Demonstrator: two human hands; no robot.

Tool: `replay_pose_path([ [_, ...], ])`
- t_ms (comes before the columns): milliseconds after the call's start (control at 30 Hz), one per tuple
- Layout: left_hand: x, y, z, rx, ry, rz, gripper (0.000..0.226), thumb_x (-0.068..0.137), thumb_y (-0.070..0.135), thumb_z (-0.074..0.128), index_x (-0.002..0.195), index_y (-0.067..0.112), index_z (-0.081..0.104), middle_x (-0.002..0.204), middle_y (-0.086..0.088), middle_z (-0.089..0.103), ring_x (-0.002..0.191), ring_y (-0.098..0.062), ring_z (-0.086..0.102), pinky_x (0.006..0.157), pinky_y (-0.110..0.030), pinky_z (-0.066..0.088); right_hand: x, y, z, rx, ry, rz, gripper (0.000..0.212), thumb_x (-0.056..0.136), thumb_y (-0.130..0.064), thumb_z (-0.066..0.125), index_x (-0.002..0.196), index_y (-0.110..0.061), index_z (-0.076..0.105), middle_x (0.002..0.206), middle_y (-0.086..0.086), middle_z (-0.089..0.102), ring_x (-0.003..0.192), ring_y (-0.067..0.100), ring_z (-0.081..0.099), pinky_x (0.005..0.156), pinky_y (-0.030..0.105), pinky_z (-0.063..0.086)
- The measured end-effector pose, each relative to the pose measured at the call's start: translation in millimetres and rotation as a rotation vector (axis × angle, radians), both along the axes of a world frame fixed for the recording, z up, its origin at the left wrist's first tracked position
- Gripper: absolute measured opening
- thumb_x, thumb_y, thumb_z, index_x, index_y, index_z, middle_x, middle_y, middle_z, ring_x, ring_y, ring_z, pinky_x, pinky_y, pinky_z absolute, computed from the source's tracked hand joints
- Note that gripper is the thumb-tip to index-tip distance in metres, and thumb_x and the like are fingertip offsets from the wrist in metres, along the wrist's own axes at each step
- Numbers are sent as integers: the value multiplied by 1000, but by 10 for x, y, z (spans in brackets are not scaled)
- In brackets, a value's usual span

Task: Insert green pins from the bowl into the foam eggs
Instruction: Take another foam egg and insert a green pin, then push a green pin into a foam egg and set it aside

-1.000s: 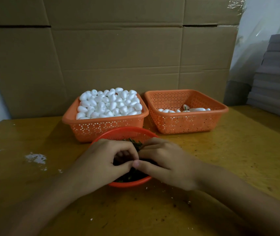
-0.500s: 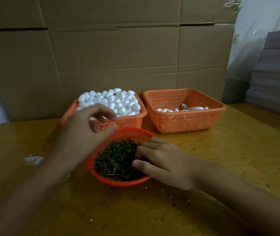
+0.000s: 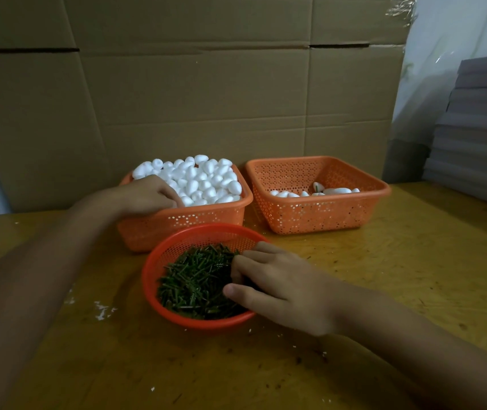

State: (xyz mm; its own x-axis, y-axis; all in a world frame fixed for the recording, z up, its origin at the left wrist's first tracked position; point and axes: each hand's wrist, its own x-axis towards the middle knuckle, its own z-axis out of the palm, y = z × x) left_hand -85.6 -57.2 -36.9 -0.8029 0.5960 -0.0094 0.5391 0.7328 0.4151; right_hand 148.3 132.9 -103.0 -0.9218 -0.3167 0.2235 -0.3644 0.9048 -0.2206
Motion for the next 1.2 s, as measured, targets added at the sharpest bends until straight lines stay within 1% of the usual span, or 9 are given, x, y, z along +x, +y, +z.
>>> replay_pose_path([
  [133, -38, 5, -24, 123, -18, 87, 7, 91, 19, 80, 94, 25, 84, 104, 0, 79, 114, -20, 67, 107, -43, 51, -5, -6, -10, 4, 6, 2, 33, 106, -55, 30, 96, -28, 47, 92, -11, 52, 92, 13, 44, 88, 39, 43],
  [333, -34, 42, -123, 318, 33, 207, 26, 75, 12, 94, 90, 26, 78, 114, -8, 73, 115, -26, 67, 104, -42, 53, 2, -4, -13, 0, 0, 3, 36, 106, -57, 28, 97, -28, 48, 93, -10, 52, 92, 12, 43, 87, 39, 43],
  [400, -36, 34, -106, 283, -35, 184, 28, 79, 17, 92, 92, 32, 74, 109, -5, 76, 111, -22, 67, 103, -37, 52, 0, -7, -15, -5, 2, 3, 35, 106, -57, 28, 96, -28, 47, 92, -10, 52, 92, 12, 43, 87, 39, 43],
  [533, -40, 50, -50, 120, -60, 102, 23, 91, 7, 80, 102, 27, 81, 94, 0, 79, 85, -10, 68, 72, -21, 49, 0, -3, -13, 4, 3, 4, 32, 107, -54, 29, 96, -29, 45, 92, -11, 51, 91, 12, 42, 87, 37, 41],
  [633, -75, 45, -61, 160, -37, 102, 20, 84, 11, 88, 93, 28, 81, 93, 2, 78, 93, -14, 71, 73, -25, 50, -3, 0, -8, 5, 6, 5, 30, 108, -53, 30, 96, -29, 45, 92, -10, 51, 91, 12, 42, 88, 37, 41],
  [833, -99, 17, -180, 408, 163, 157, 30, 78, 9, 89, 97, 26, 74, 94, -5, 76, 98, -25, 73, 97, -47, 56, -5, -12, -10, 10, 11, 6, 30, 107, -54, 30, 95, -29, 44, 93, -9, 53, 91, 13, 43, 88, 38, 41],
  [1000, 331, -2, -277, 872, 170, 235, 41, 81, 6, 87, 113, 20, 65, 96, 7, 74, 75, 10, 70, 65, -20, 53, 1, -11, -6, 15, 12, 3, 33, 108, -52, 31, 97, -26, 48, 94, -7, 55, 91, 14, 44, 89, 38, 41],
  [1067, 585, -53, -329, 1017, 137, 232, 44, 80, 3, 86, 115, 18, 65, 99, 5, 75, 76, 10, 71, 60, -8, 50, 5, -10, -7, 13, 13, -1, 35, 108, -51, 33, 98, -23, 51, 94, -6, 56, 91, 14, 45, 89, 37, 41],
  [1200, 1037, -151, -342, 1091, 16, 134, 44, 74, 1, 90, 107, 18, 65, 94, 11, 77, 81, 3, 75, 59, -8, 52, 11, -9, -8, 7, 8, -4, 35, 109, -51, 34, 98, -23, 53, 93, -7, 54, 91, 13, 44, 88, 35, 40],
])
